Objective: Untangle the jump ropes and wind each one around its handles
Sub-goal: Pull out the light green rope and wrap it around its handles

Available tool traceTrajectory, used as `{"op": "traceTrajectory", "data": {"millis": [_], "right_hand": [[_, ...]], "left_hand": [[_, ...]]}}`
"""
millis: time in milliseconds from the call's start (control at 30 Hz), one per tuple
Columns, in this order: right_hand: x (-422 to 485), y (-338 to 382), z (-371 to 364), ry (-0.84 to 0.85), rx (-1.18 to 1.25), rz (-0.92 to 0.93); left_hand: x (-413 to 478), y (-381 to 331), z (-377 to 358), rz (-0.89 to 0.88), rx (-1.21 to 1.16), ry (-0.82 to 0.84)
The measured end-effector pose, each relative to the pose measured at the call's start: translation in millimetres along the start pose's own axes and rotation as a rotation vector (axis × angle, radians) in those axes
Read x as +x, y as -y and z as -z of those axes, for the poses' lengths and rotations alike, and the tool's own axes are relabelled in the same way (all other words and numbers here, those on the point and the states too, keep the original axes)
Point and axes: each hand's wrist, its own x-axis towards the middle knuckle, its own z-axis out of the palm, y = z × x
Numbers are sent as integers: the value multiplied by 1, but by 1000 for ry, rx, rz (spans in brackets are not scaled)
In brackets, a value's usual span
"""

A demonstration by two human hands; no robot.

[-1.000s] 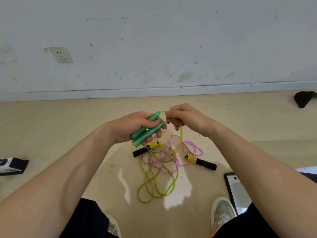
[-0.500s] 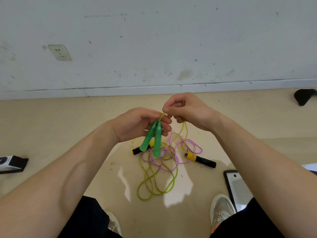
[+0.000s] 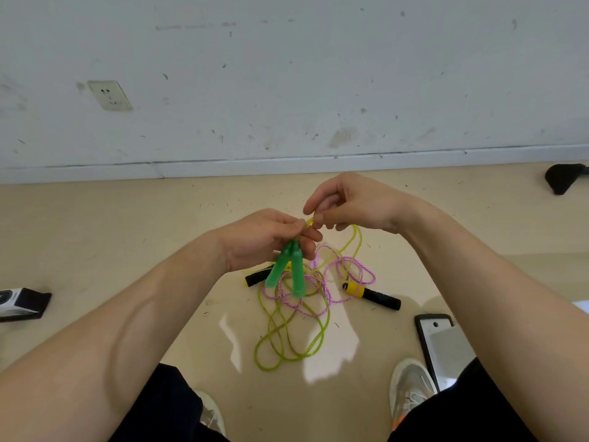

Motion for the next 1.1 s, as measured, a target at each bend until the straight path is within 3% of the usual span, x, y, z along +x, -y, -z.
{"op": "traceTrajectory", "data": {"millis": [200, 333, 400, 567, 733, 933, 1100], "right_hand": [[3, -4, -3, -83, -264, -29], [4, -10, -1, -171, -311, -37], [3, -13, 0, -215, -182, -53], [8, -20, -13, -220, 414, -59], [14, -17, -40, -239, 410, -158], [14, 0, -58, -297, 325, -71], [10, 10, -75, -273, 574, -63]], "left_hand": [[5, 6, -8, 10, 21, 1], [2, 1, -3, -28, 41, -4], [-3, -6, 0, -92, -32, -18], [-2, -16, 2, -263, -282, -166], [1, -14, 11, -321, -336, -351], [5, -8, 14, -336, -199, -481], [8, -7, 2, -389, -247, -553]]}}
